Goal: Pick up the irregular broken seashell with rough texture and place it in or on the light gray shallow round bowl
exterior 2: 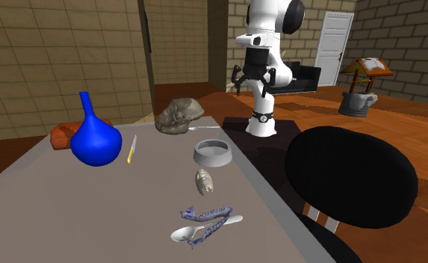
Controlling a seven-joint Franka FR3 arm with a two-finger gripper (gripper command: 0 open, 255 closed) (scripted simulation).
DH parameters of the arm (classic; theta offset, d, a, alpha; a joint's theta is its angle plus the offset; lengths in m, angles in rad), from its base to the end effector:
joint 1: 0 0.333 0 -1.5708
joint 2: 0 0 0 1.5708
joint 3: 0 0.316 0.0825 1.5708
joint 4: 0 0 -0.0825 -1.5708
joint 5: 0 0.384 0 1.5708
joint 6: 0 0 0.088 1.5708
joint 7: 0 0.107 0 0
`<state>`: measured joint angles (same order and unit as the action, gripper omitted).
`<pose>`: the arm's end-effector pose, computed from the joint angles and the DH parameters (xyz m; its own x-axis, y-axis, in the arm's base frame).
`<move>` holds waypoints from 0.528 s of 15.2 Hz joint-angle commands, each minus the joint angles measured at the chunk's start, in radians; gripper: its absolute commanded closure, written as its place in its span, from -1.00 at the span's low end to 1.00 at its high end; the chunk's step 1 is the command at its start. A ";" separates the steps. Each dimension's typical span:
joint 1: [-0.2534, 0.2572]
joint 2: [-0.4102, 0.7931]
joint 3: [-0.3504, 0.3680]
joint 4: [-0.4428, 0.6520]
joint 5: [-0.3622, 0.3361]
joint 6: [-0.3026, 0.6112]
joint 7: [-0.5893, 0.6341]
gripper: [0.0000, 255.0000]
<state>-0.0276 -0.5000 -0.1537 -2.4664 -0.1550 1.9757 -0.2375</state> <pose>0.3885 -0.0840 0.4695 0.9908 0.1345 -0.0120 0.1350 -0.9885 0.0684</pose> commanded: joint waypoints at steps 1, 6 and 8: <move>-0.006 0.066 -0.024 0.006 -0.010 0.077 -0.026 -1.00; -0.008 0.242 -0.069 0.046 -0.008 0.247 -0.077 -1.00; -0.009 0.317 -0.085 0.072 0.002 0.308 -0.101 -1.00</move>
<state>-0.0376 -0.2172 -0.2333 -2.4065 -0.1575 2.2540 -0.3301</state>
